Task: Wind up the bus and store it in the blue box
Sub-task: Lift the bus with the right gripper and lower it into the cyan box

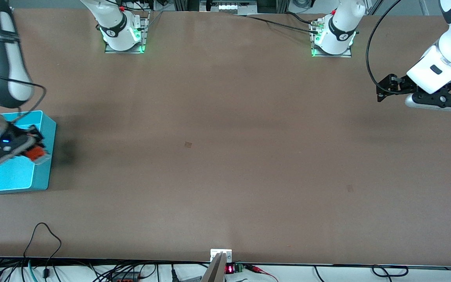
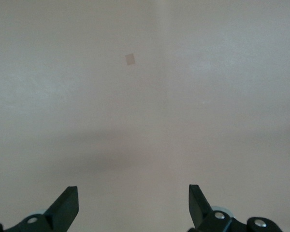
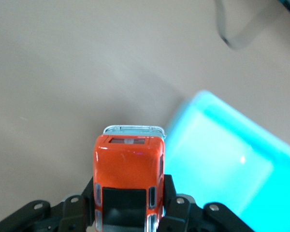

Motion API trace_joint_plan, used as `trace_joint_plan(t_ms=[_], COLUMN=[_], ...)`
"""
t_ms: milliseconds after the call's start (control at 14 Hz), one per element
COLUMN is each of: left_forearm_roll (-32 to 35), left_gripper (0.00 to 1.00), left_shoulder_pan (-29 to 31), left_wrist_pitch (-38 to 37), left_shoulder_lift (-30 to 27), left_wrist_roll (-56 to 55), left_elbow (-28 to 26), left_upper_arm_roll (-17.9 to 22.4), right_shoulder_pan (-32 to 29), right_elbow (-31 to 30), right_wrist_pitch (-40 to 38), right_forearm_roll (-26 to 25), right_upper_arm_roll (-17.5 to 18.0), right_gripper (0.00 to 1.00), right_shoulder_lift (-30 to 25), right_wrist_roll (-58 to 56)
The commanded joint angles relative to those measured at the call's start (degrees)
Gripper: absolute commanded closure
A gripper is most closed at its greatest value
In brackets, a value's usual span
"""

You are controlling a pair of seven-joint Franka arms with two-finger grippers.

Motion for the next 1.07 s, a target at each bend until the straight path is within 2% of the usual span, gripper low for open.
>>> trace_joint_plan(t_ms=[0,214,429,643,1000], left_forearm_roll=[1.18,1.18,1.18,1.18,1.18], left_gripper=[0.0,0.0,0.0,0.0,0.0], left_shoulder_pan=[0.14,0.14,0.14,0.14,0.23], left_wrist_pitch=[-1.19,-1.19,-1.19,-1.19,-1.37], left_shoulder_lift=[0.91,0.91,0.91,0.91,0.91], left_wrist_roll=[-0.12,-0.03,-0.12,-0.03,-0.12], left_elbow=[1.9,1.9,1.9,1.9,1.9], left_upper_arm_roll=[-0.23,-0.23,-0.23,-0.23,-0.05], right_shoulder_pan=[-0.42,-2.0,-2.8,-3.32,-5.26], right_elbow=[1.44,1.61,2.05,5.29,5.83], right_wrist_pitch=[-0.17,0.0,0.35,0.79,0.97], right_forearm_roll=[3.61,3.97,3.97,3.88,4.32], right_upper_arm_roll=[-3.78,-5.46,-8.09,-10.2,-10.21], right_gripper=[1.0,1.0,1.0,1.0,1.0], right_shoulder_lift=[2.56,6.42,8.98,12.57,16.53], right_wrist_roll=[6.13,14.05,14.5,13.63,12.49])
